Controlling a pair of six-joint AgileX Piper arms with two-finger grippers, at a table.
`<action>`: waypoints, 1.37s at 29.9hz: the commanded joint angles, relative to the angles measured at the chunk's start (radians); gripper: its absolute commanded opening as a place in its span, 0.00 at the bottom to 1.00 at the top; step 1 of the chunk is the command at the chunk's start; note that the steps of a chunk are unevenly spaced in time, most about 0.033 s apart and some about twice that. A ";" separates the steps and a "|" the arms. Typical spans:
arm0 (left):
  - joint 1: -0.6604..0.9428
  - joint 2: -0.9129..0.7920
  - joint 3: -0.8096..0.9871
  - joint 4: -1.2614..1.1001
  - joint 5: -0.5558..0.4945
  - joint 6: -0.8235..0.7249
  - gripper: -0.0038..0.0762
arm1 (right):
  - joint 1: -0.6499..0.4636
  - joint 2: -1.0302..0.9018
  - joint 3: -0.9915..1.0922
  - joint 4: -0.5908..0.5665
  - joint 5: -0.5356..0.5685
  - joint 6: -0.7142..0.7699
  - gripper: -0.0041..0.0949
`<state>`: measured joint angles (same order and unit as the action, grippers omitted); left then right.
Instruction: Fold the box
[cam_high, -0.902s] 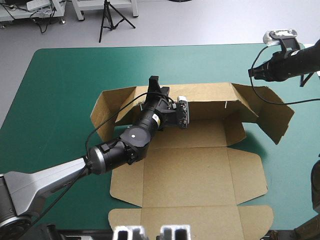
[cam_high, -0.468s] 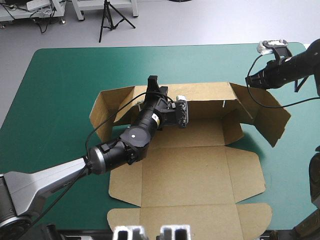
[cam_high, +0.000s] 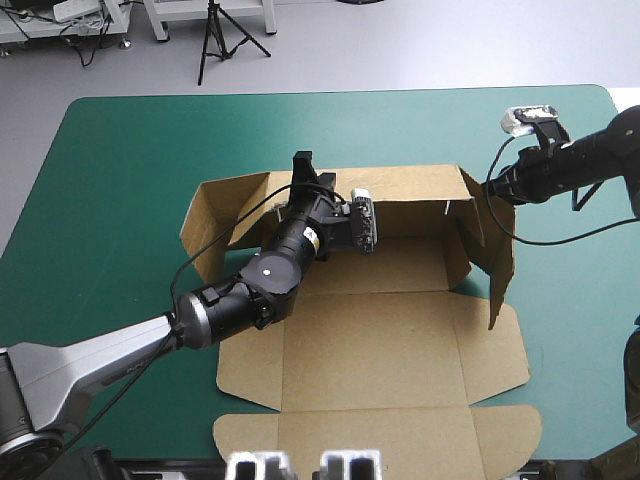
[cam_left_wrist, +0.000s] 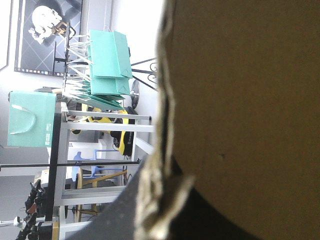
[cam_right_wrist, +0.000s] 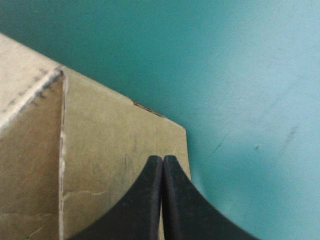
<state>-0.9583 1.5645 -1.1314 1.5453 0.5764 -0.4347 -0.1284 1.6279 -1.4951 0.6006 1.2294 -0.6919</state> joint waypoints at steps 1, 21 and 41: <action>-0.004 -0.031 -0.032 0.038 0.012 -0.020 0.04 | -0.006 -0.074 0.053 0.091 -0.023 -0.066 0.02; -0.004 -0.003 -0.032 0.038 0.018 -0.023 0.04 | -0.219 -0.170 0.576 0.576 -0.147 -0.775 0.03; -0.004 -0.003 -0.032 0.038 0.043 -0.023 0.04 | -0.219 -0.219 0.625 0.427 -0.196 -0.706 0.04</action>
<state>-0.9583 1.6010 -1.1314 1.5536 0.5848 -0.4431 -0.3395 1.4457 -0.8410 1.0253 1.0062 -1.3679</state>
